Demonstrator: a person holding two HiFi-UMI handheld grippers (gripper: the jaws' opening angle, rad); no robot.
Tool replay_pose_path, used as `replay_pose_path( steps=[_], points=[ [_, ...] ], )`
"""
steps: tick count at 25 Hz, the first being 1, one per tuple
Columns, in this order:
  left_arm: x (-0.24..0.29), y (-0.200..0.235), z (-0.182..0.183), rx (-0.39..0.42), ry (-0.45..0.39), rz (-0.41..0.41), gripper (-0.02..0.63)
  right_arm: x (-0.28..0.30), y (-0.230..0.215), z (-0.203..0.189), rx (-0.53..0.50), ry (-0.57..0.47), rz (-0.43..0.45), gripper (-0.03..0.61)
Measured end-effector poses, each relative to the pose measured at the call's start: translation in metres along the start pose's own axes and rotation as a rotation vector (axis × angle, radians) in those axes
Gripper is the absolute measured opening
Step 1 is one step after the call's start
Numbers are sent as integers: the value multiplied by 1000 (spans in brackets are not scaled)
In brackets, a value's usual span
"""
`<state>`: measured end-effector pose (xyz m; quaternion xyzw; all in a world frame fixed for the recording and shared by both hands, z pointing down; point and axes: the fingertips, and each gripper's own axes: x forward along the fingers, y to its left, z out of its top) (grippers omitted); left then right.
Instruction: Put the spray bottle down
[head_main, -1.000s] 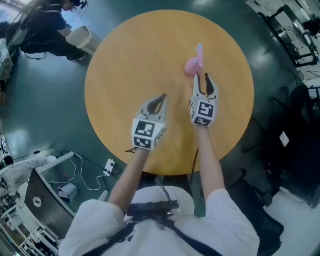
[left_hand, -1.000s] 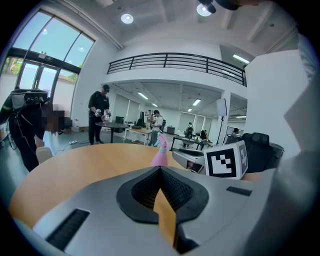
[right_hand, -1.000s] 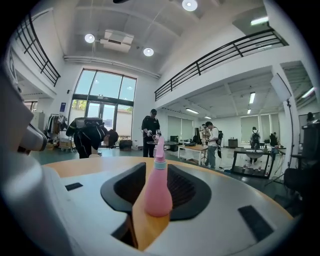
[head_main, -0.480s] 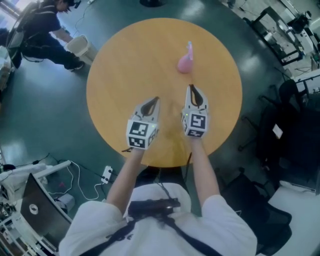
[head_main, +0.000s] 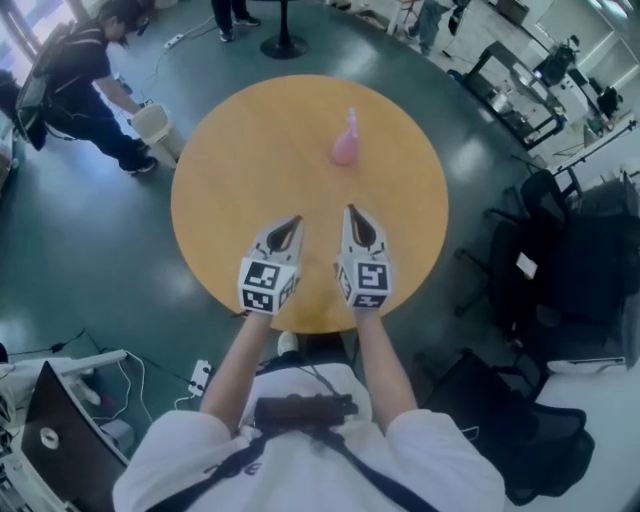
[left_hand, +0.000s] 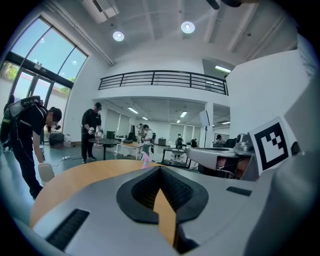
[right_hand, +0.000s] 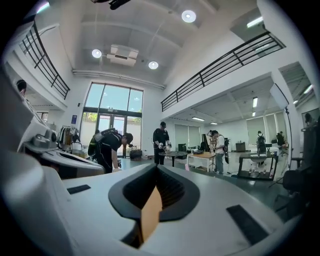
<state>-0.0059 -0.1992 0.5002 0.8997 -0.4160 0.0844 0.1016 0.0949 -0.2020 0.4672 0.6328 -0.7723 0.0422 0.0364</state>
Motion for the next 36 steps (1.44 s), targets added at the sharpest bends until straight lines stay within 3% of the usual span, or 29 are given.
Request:
replay_pose_path(
  steps=[8,16,26,36],
  points=[
    [-53,-20,40,14,-108,-32,11,-57,39,34,33,-26,20,21],
    [-99,-34,62,28,-159,-35,11,-100,70,54,19,-45,23,21],
    [-111,-41,62,32,-176,-43,11,-115,74,73,4,-107,-2,21],
    [-117,-37,62,36,-177,-41,11,-121,75,77,-20,-103,-17,20]
  ],
)
